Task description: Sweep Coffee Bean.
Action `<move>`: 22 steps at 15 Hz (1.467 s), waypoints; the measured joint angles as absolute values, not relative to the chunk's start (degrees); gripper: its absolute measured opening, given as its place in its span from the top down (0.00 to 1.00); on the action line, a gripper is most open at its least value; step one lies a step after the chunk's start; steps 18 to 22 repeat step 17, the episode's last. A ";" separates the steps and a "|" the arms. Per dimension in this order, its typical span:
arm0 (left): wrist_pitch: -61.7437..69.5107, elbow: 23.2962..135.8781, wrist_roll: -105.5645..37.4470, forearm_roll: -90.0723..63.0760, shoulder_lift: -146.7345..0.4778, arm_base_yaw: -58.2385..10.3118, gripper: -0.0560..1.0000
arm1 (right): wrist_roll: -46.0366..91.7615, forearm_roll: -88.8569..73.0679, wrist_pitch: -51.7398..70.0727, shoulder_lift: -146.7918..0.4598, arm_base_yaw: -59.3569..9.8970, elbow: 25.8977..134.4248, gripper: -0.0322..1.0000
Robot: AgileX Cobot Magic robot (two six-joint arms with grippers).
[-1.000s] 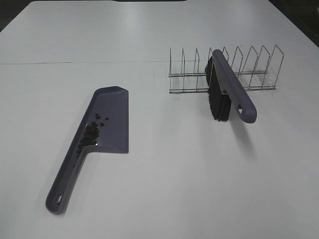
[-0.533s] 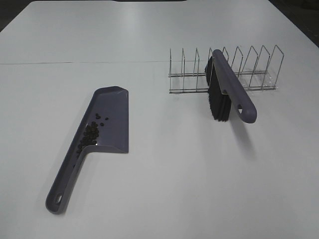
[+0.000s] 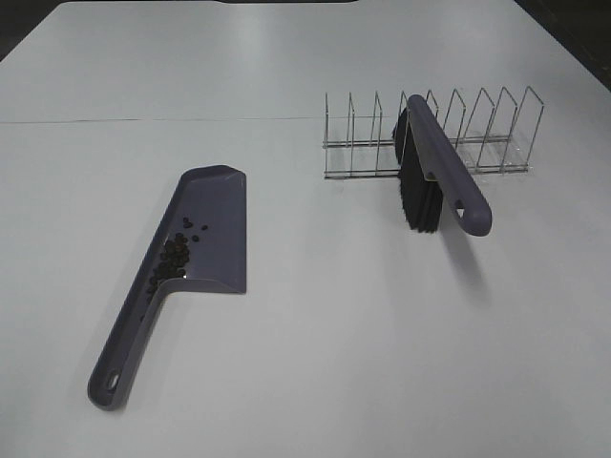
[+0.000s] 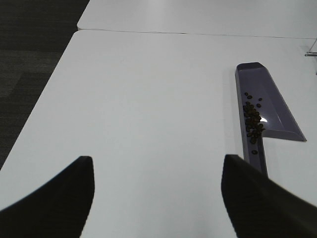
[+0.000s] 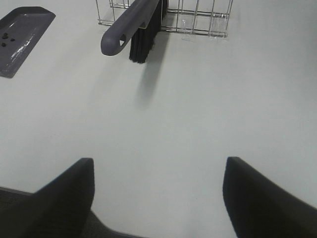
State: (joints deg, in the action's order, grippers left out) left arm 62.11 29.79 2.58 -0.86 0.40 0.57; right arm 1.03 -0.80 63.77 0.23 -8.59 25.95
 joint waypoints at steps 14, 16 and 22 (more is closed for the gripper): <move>62.11 29.79 2.58 -0.86 0.40 0.57 0.32 | 1.03 -0.80 63.77 0.23 -8.59 25.95 0.36; 62.11 29.79 2.58 -0.86 0.40 0.57 0.32 | 1.03 -0.80 63.77 0.23 -8.59 25.95 0.36; 62.11 29.79 2.58 -0.86 0.40 0.57 0.32 | 1.03 -0.80 63.77 0.23 -8.59 25.95 0.36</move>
